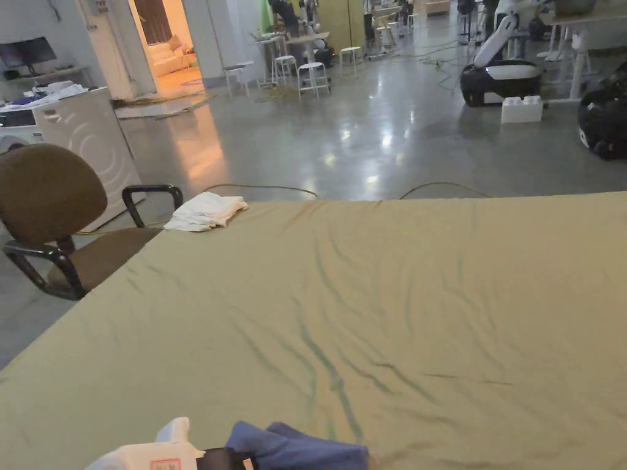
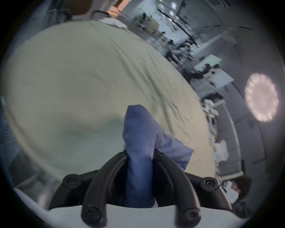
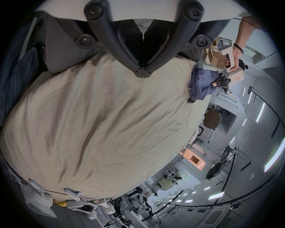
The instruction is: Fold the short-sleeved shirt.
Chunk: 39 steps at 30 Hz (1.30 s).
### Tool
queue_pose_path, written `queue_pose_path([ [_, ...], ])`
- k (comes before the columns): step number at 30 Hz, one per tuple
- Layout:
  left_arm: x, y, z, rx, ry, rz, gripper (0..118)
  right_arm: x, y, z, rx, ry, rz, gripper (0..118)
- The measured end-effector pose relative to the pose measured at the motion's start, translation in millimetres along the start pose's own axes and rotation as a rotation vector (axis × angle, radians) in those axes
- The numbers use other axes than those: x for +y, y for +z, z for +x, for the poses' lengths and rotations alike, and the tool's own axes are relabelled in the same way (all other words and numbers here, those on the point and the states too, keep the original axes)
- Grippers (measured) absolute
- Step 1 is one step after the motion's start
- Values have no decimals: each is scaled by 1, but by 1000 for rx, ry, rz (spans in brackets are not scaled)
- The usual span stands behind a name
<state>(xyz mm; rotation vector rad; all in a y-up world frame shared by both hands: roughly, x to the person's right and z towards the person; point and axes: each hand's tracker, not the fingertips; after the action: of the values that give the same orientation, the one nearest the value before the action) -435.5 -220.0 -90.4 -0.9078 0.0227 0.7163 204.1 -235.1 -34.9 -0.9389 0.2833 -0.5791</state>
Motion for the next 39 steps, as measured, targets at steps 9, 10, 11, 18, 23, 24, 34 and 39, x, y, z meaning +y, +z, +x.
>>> queue_pose_path([
  [9, 45, 44, -22, 310, -2, 227, 85, 3, -1, -19, 39, 29, 8, 0],
  [10, 47, 53, -9, 372, -47, 257, 94, 7, 4, -24, 48, 64, 22, 0],
  [11, 50, 63, 3, 418, -85, 270, 94, 11, 10, -28, 53, 111, 46, 0],
  [18, 6, 188, 134, 355, -547, 633, 94, 59, 81, -60, -8, 305, 335, 0],
  [23, -58, 253, 204, 248, -689, 901, 92, 71, 141, -87, 10, 348, 580, 0],
  [24, -72, 257, 213, 214, -709, 943, 92, 71, 151, -94, 2, 377, 606, 0],
  [34, -145, 243, 256, 18, -571, 1034, 1, 34, 203, -139, -57, 637, 855, 0],
  [39, -153, 249, 263, -17, -640, 1018, 0, 24, 208, -141, -49, 624, 884, 0],
])
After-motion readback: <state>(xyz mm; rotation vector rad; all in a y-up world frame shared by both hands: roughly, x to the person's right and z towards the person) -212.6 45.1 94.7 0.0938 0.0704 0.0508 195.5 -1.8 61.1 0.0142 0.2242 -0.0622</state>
